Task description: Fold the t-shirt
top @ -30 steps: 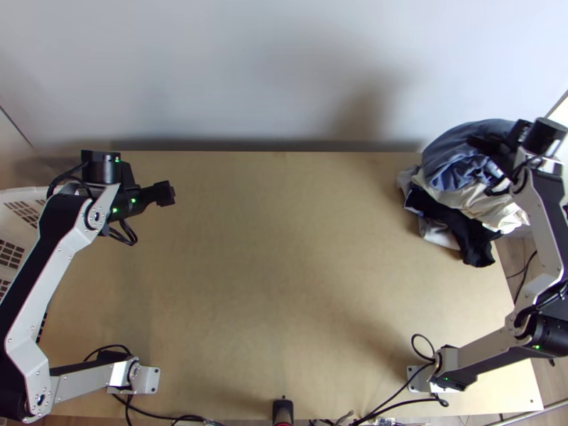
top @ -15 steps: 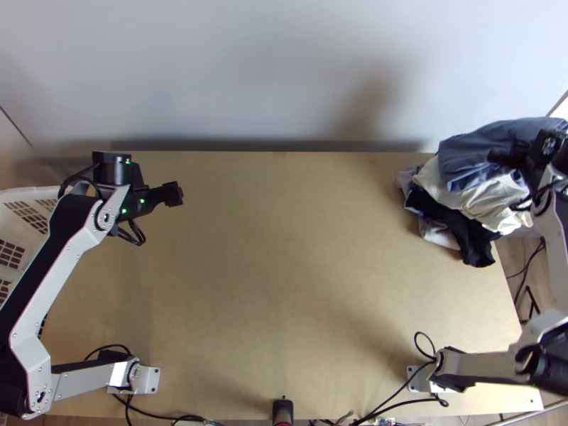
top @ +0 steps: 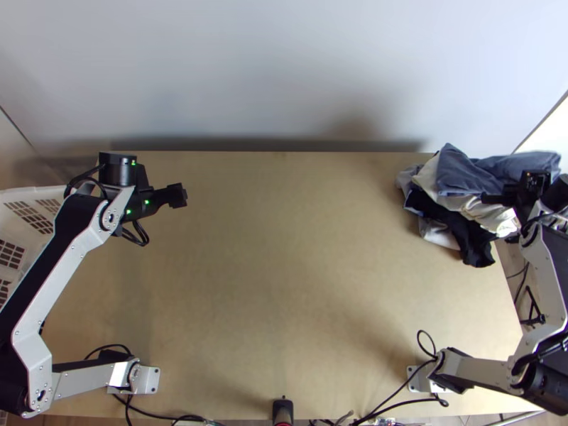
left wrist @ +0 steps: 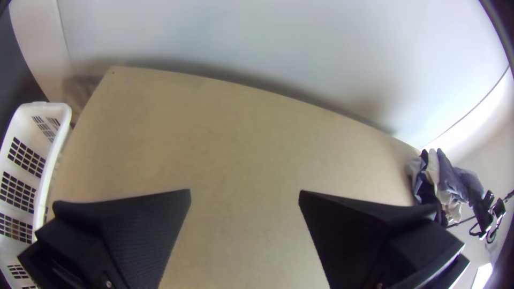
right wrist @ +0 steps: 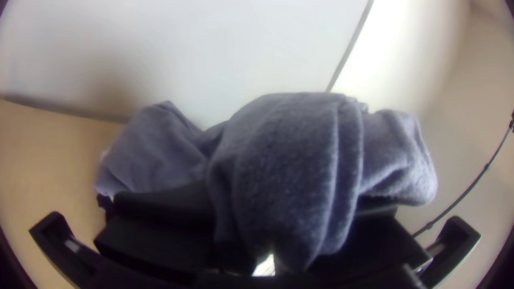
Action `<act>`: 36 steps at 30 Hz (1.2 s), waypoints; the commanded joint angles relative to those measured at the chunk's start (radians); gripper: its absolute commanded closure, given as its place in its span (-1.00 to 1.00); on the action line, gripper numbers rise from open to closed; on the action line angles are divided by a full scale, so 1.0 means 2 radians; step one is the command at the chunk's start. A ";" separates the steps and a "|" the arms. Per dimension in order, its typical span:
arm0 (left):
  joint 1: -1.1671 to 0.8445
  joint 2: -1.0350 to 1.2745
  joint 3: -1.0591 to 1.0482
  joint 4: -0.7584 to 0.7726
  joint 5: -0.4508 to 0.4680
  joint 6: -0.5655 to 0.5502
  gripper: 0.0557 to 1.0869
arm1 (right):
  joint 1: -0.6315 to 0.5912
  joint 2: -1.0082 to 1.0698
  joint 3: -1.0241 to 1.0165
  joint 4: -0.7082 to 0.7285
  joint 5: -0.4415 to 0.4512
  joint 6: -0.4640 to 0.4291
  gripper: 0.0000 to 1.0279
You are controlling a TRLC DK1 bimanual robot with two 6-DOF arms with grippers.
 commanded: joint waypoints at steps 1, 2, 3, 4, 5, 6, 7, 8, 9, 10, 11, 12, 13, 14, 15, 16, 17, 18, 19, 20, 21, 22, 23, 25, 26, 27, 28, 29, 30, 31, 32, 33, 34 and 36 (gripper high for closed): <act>0.003 0.000 -0.001 0.000 0.000 0.005 -0.90 | -0.037 0.044 -0.029 0.041 0.001 -0.011 0.95; 0.003 0.000 0.000 0.000 0.000 0.005 -0.90 | -0.043 0.055 -0.030 0.042 0.001 -0.011 0.95; 0.003 0.000 0.000 0.000 0.000 0.005 -0.90 | -0.046 0.065 -0.033 0.044 0.001 -0.010 0.95; 0.002 0.001 0.000 0.000 0.000 0.004 -0.90 | -0.051 0.074 -0.038 0.048 0.001 -0.010 0.95; 0.002 0.001 0.001 0.000 0.000 0.003 -0.90 | -0.054 0.084 -0.044 0.059 0.001 -0.008 0.95; -0.001 0.001 0.001 0.000 0.000 0.001 -0.90 | -0.057 0.088 -0.048 0.070 0.000 -0.003 0.95; -0.001 0.001 0.001 0.000 0.000 0.000 -0.90 | -0.058 0.090 -0.051 0.072 0.000 -0.001 0.95; -0.003 0.000 0.001 0.000 0.000 -0.002 -0.90 | -0.058 0.089 -0.053 0.072 -0.002 0.005 0.95; -0.003 -0.001 0.001 0.000 0.000 -0.003 -0.90 | -0.057 0.088 -0.054 0.072 -0.002 0.014 0.95; -0.003 -0.001 0.000 0.000 0.000 -0.003 -0.90 | -0.054 0.085 -0.055 0.071 -0.002 0.019 0.94; -0.003 -0.002 0.000 0.000 0.000 -0.003 -0.90 | -0.052 0.079 -0.058 0.072 -0.002 0.024 0.79; -0.003 -0.005 -0.001 0.000 0.000 -0.002 -0.90 | -0.049 0.073 -0.061 0.071 -0.002 0.029 0.37; -0.002 -0.006 -0.001 0.000 0.000 -0.002 -0.90 | -0.046 0.064 -0.063 0.071 -0.003 0.035 -0.11; -0.001 -0.008 -0.001 0.000 0.000 -0.002 -0.90 | -0.043 0.054 -0.065 0.067 -0.005 0.037 -0.52; -0.001 -0.010 -0.002 0.000 0.000 0.000 -0.90 | -0.037 0.044 -0.065 0.060 -0.006 0.038 -0.67; 0.001 -0.012 -0.005 0.000 0.000 0.000 -0.90 | -0.033 0.034 -0.064 0.051 -0.008 0.039 -0.77; 0.003 -0.012 -0.005 0.000 0.000 0.002 -0.90 | -0.025 0.023 -0.064 0.047 -0.011 0.042 -0.86; 0.005 -0.012 -0.005 0.000 0.000 0.003 -0.90 | -0.019 0.010 -0.067 0.043 -0.012 0.045 -0.92; 0.007 -0.012 -0.007 0.000 0.000 0.006 -0.90 | -0.013 -0.002 -0.072 0.044 -0.013 0.050 -0.92; 0.009 -0.012 -0.007 0.000 0.000 0.006 -0.90 | -0.009 -0.014 -0.076 0.046 -0.015 0.050 -0.92; 0.009 -0.012 -0.006 0.000 0.000 0.007 -0.90 | -0.004 -0.022 -0.077 0.046 -0.016 0.054 -0.92; 0.010 -0.012 -0.006 0.000 0.000 0.007 -0.90 | -0.001 -0.029 -0.077 0.046 -0.017 0.058 -0.92; 0.012 -0.013 -0.005 0.000 0.000 0.008 -0.90 | 0.001 -0.035 -0.075 0.044 -0.019 0.062 -0.92; 0.013 -0.016 -0.005 0.000 0.000 0.007 -0.90 | 0.004 -0.050 -0.073 0.037 -0.028 0.066 -0.92; 0.014 -0.018 -0.005 0.000 0.000 0.008 -0.90 | 0.008 -0.059 -0.073 0.031 -0.030 0.066 -0.92; 0.014 -0.019 -0.005 0.000 0.000 0.008 -0.90 | 0.009 -0.069 -0.073 0.022 -0.035 0.066 -0.92; 0.015 -0.021 -0.005 0.000 0.000 0.009 -0.90 | 0.013 -0.078 -0.073 0.018 -0.039 0.068 -0.92; 0.015 -0.022 -0.005 0.000 0.000 0.009 -0.90 | 0.016 -0.088 -0.070 0.002 -0.042 0.068 -0.92; 0.015 -0.025 -0.005 0.000 0.000 0.010 -0.90 | 0.019 -0.097 -0.068 -0.015 -0.049 0.067 -0.92; 0.015 -0.028 -0.005 -0.002 0.000 0.013 -0.90 | 0.021 -0.107 -0.066 -0.025 -0.053 0.068 -0.92; 0.015 -0.030 -0.005 -0.002 0.000 0.016 -0.90 | 0.025 -0.116 -0.060 -0.048 -0.057 0.068 -0.92; 0.015 -0.034 -0.006 -0.003 0.000 0.016 -0.90 | 0.031 -0.124 -0.050 -0.075 -0.059 0.068 -0.92; 0.015 -0.038 -0.008 -0.004 0.000 0.018 -0.90 | 0.036 -0.131 -0.041 -0.101 -0.060 0.074 -0.92; 0.016 -0.051 -0.016 -0.004 0.000 0.021 -0.90 | 0.045 -0.150 -0.027 -0.147 -0.062 0.091 -0.92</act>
